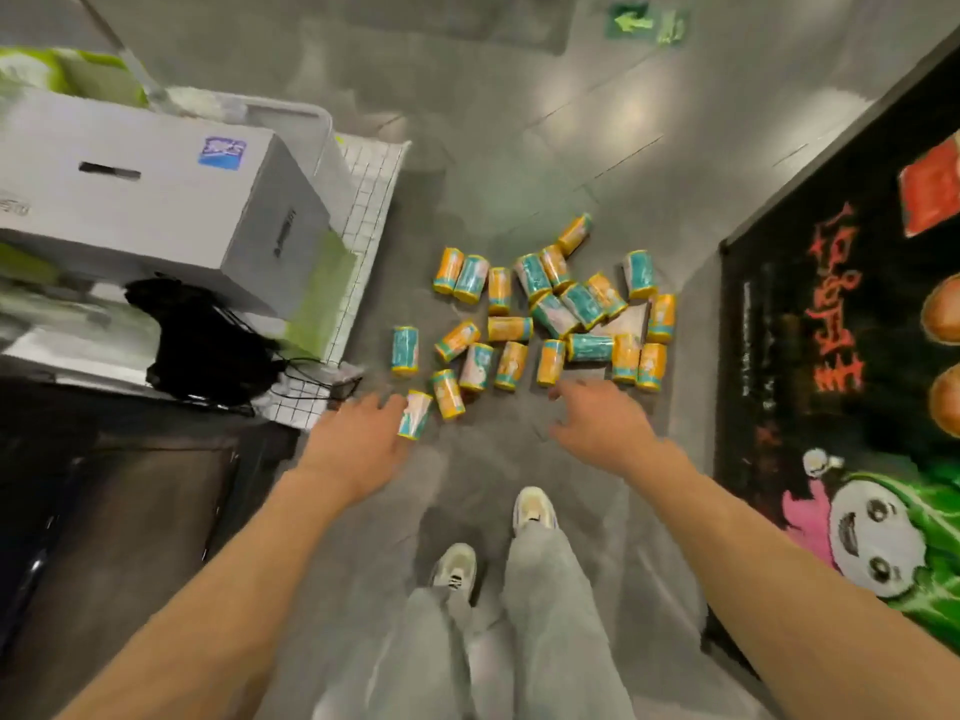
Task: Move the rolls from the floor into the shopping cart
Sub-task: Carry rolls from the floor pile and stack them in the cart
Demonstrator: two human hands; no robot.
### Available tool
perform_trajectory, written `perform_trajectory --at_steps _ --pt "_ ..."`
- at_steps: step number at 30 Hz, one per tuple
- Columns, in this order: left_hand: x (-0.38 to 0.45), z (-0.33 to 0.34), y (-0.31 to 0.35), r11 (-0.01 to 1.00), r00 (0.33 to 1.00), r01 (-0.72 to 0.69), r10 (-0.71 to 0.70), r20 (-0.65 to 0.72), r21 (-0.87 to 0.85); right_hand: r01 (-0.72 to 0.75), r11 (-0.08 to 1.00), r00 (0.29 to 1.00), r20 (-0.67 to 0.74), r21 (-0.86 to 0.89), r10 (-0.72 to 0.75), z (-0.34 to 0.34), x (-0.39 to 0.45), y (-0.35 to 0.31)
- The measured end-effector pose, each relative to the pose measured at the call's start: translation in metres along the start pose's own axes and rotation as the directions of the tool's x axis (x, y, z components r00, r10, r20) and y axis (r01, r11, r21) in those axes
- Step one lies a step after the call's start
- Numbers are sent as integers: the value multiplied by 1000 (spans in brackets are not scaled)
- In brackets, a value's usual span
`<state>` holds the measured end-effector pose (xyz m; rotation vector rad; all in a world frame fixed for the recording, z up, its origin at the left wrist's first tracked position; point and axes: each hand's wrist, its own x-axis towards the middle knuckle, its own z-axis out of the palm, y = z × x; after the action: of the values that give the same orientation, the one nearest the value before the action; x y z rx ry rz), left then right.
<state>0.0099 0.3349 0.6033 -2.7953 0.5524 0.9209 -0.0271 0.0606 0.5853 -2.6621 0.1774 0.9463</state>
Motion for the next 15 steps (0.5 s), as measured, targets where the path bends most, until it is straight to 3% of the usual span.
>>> perform_trajectory --at_steps 6,11,15 --pt "96 97 -16 972 992 121 -110 65 -199 98 995 992 75 17 -99 77 132 -20" --pt "186 195 -41 972 990 129 -114 86 -196 96 989 992 76 116 -105 168 230 -34" --pt "256 270 -67 980 991 129 -124 41 -152 147 987 987 61 65 -151 239 311 -41"
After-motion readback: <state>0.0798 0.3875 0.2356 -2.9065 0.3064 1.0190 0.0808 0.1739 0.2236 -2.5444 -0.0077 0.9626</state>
